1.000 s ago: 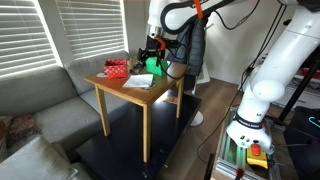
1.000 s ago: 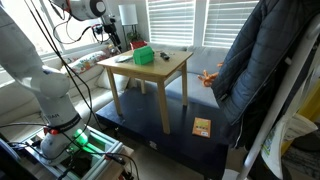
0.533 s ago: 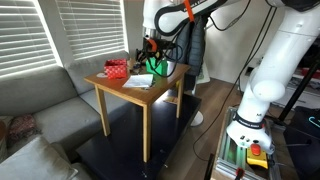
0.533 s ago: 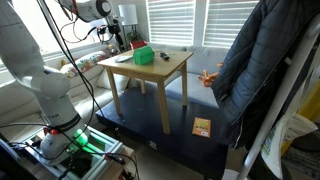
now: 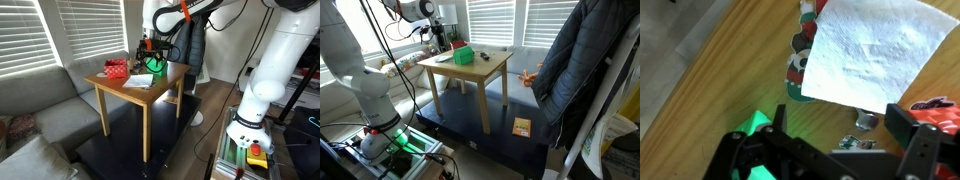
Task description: Slide the green lunchbox to the right side of the table
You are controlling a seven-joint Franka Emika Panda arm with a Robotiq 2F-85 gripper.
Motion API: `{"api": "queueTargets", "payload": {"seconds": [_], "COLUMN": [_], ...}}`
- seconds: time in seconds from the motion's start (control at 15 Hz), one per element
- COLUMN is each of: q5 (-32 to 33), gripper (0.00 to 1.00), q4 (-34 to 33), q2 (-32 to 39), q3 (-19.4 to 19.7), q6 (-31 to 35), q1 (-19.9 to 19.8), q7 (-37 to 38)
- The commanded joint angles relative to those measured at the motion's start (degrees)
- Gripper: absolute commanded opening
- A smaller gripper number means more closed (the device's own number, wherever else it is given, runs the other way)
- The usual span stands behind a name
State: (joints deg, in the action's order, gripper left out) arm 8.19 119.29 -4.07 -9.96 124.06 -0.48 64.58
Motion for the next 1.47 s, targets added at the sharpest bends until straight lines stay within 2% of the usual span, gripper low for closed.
{"api": "queueTargets", "payload": {"seconds": [0.0, 0.4, 0.73, 1.13, 1.4], "q5": [0.8, 2.0, 6.2, 7.5, 7.3], "gripper": [1.0, 1.0, 1.0, 1.0, 1.0], "q4": [-5.4, -9.7, -11.3, -13.0, -13.3], "q2": [4.5, 8.8, 11.2, 13.8, 14.4], "q3": [2.1, 4.6, 6.9, 8.7, 9.4], "q6": [-2.3, -4.8, -4.5, -7.1, -10.1], "q1": [0.9, 2.1, 3.0, 3.3, 3.0], "q7": [10.4, 27.9, 42.2, 46.3, 44.2]}}
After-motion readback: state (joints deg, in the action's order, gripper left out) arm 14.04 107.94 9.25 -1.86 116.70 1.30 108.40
